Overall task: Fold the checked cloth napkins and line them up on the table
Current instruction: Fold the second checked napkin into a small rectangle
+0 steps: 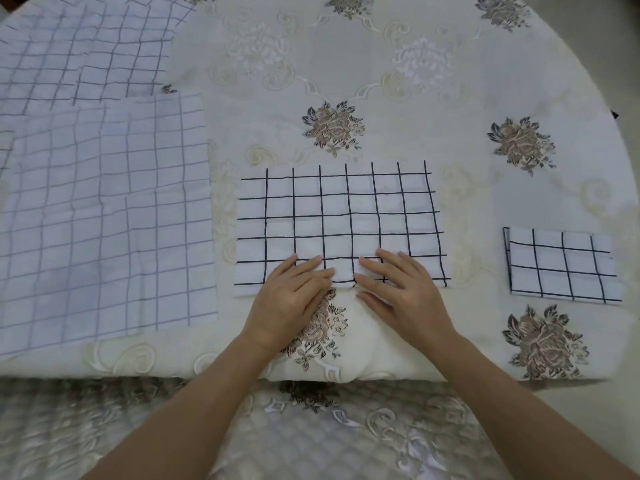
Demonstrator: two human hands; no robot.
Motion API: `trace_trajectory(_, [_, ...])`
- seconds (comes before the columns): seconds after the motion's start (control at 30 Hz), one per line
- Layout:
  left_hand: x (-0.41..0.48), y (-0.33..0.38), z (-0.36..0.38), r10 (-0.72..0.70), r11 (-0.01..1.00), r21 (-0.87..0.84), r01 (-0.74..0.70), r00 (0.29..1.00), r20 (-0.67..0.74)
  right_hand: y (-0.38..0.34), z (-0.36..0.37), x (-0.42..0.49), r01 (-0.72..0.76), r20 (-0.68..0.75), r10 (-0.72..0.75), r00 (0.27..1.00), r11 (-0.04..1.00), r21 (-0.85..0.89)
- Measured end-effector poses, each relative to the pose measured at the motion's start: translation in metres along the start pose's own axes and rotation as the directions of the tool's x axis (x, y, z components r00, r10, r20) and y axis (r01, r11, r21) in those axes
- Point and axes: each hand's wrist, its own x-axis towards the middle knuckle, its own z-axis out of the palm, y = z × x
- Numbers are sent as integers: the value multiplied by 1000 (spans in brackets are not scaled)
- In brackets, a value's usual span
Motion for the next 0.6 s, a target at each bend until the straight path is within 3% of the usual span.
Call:
trace_trajectory(0.3, [1, 5, -8, 13, 999, 45, -12, 1000, -18, 6, -8, -2, 71, -130, -80, 988, 995, -75])
trace_trajectory(0.6, [-14, -1, -10, 66, 996, 53, -68, 997, 38, 15, -17, -24, 55, -50, -56, 997, 998, -23])
